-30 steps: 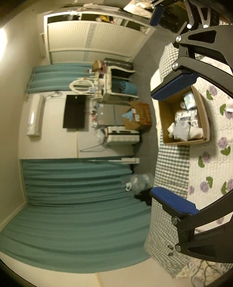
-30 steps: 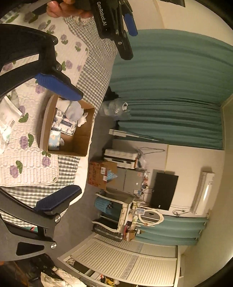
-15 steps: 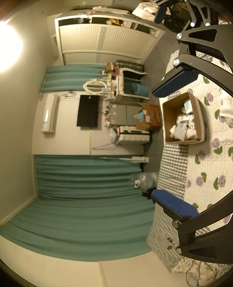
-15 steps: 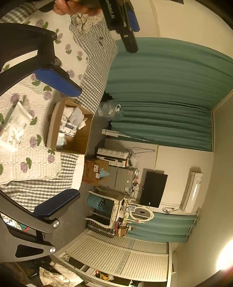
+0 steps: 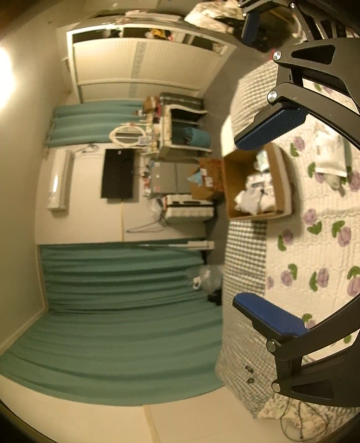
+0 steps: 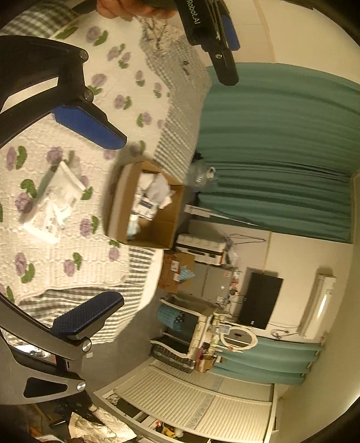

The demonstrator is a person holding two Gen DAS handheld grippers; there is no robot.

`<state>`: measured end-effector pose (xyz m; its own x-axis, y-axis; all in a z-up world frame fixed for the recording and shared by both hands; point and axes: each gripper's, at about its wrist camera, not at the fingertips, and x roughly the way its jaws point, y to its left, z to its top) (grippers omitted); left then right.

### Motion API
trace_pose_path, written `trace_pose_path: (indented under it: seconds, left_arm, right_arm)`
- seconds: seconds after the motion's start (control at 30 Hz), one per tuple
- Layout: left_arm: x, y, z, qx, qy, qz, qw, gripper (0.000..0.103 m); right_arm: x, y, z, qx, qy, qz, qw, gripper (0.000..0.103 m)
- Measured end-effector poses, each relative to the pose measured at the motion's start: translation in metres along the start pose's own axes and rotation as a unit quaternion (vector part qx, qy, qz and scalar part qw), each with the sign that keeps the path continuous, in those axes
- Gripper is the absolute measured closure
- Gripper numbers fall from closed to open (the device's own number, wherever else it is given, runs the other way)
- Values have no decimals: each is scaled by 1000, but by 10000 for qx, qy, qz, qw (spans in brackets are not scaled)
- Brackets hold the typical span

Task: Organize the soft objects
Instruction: 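Withdraw both tools from the box back above the bed, then grasp the white plastic toy with the left tool while the right tool grasps the white towel bag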

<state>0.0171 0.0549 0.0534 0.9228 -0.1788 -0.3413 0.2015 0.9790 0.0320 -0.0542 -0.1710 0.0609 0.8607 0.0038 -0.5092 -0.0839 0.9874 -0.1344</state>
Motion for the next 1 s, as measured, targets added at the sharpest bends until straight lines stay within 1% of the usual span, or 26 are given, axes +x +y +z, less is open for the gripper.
trace_pose_path:
  seconds: [0.1, 0.2, 0.27, 0.33, 0.4, 0.47, 0.57, 0.6, 0.67, 0.73, 0.9, 1.0]
  left_arm:
    - [14, -3, -15, 46, 282, -44, 9996, 0]
    - [34, -6, -36, 37, 690, -86, 9976, 0]
    - [47, -9, -50, 20, 938, -110, 9955, 1]
    - [59, -10, -65, 6, 1191, -148, 9928, 8]
    - [71, -13, -80, 5, 1446, -196, 9893, 15]
    - [82, -16, -96, 44, 1687, -230, 9854, 17]
    - [95, -16, -114, 60, 1934, -254, 9808, 18]
    - [101, -15, -121, 22, 2071, -275, 9779, 25]
    - [111, -14, -131, -61, 2260, -305, 9736, 31]
    - [121, -11, -139, -121, 2430, -325, 9694, 32]
    - [142, -14, -159, -16, 2733, -325, 9614, 32]
    - [155, -17, -170, 6, 2924, -349, 9557, 32]
  right_arm:
    - [19, 3, -15, -46, 278, -16, 9996, 0]
    - [44, 6, -34, -152, 622, -113, 9979, 0]
    - [63, 8, -46, -173, 885, -67, 9959, 0]
    - [82, 10, -59, -176, 1168, 21, 9930, 0]
    - [103, 14, -74, -183, 1527, 196, 9879, 0]
    - [122, 22, -88, -256, 1801, 307, 9828, 0]
    - [142, 37, -102, -437, 2059, 448, 9766, 0]
    - [149, 42, -106, -531, 2141, 469, 9742, 0]
    - [164, 51, -116, -739, 2331, 463, 9685, 0]
    - [178, 57, -123, -835, 2457, 490, 9645, 0]
    - [215, 58, -142, -909, 2806, 458, 9544, 0]
    - [233, 57, -151, -904, 3004, 509, 9482, 0]
